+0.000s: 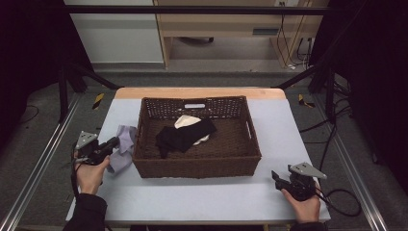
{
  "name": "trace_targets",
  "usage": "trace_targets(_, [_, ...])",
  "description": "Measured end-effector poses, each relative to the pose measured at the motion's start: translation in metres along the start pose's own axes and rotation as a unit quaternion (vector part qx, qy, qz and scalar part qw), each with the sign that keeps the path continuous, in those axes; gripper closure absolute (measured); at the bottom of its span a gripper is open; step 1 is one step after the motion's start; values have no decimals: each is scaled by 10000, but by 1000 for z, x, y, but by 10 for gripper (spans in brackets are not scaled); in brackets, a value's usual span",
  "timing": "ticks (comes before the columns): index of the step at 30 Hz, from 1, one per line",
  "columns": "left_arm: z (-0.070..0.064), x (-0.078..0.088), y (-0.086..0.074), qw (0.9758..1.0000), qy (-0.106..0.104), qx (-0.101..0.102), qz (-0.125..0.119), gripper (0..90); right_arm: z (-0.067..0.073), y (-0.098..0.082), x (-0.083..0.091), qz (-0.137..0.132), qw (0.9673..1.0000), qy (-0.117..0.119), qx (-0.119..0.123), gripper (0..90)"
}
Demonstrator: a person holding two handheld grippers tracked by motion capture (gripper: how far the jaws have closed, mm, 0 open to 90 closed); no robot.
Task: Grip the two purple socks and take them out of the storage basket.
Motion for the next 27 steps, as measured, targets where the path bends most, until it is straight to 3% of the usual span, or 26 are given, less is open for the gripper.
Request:
trace_targets(5, [1,-5,-6,9997,55,-84,222,850,0,0,0,12,10000,5,-9,330])
trace_targets(7, [0,-7,-7,9993,100,-212,275,819,1,-1,0,19,10000,8,8,328])
trace_targets(11, [0,-7,-6,9992,157,-237,277,701,1,-1,-1,16,10000,-6,49,327])
trace_targets(17, [4,4,-2,9997,234,-62,8,535,0,-1,0,10,10000,-16,54,324])
trace_targets(23, [3,21,1,9996,178,-99,-176,446,0,-1,0,3,10000,-17,35,321])
trace_targets(24, [4,29,0,9995,172,-132,-211,426,1,-1,0,2,10000,-9,23,317])
trace_targets(27, [7,38,0,9993,211,-72,-289,396,0,-1,0,-7,10000,-28,40,314])
Point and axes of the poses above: each handheld gripper's, and its own axes: x roughly backward along the jaws, y roughly out of its top, z roughly to its left, the point moved 5 cm from there along -x, roughly forward along the jaws, and after that the axes turned 7 degrees about -y, right-handed, at the moved point
